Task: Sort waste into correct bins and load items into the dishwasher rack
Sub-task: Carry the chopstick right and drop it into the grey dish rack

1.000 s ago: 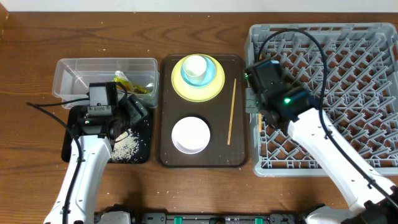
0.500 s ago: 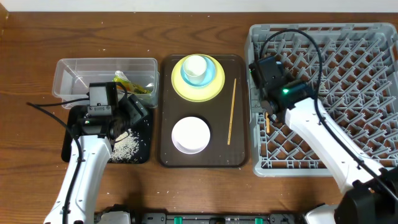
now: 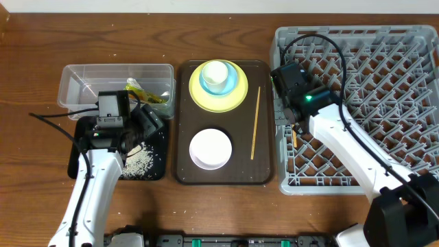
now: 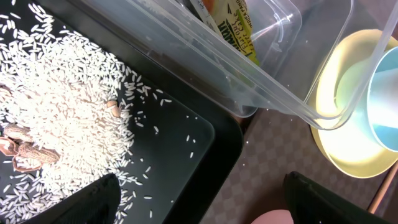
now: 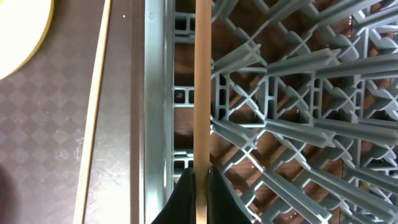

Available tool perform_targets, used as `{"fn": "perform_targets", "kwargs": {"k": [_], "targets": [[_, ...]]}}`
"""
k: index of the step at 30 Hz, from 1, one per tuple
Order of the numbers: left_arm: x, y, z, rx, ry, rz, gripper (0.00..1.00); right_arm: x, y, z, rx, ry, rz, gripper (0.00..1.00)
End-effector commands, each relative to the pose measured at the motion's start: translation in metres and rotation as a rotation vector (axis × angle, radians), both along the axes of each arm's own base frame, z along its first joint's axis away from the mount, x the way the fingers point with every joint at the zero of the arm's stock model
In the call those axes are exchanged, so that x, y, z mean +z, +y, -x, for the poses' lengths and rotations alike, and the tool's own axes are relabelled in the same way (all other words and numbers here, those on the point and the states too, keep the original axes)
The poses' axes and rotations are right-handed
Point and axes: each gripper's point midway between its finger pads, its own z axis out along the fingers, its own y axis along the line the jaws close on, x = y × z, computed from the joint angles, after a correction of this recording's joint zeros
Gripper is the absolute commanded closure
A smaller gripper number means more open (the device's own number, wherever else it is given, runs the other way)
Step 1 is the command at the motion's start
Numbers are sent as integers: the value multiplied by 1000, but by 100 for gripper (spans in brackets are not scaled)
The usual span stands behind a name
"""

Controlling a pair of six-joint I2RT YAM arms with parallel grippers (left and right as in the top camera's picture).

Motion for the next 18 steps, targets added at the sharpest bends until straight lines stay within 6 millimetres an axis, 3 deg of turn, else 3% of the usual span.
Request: {"fn": "perform_targets", "kwargs": {"k": [1, 8, 12, 18], "targets": [[0, 1, 2, 6, -1, 4, 14, -5, -6, -2, -4, 10, 20, 99], [0, 1, 2, 6, -1, 4, 14, -6, -6, -2, -3, 13, 21, 99], [0, 1, 2, 6, -1, 4, 14, -6, -6, -2, -4, 13, 21, 89], [0, 1, 2, 6, -1, 4, 13, -6, -6, -2, -4, 13, 21, 88]]}}
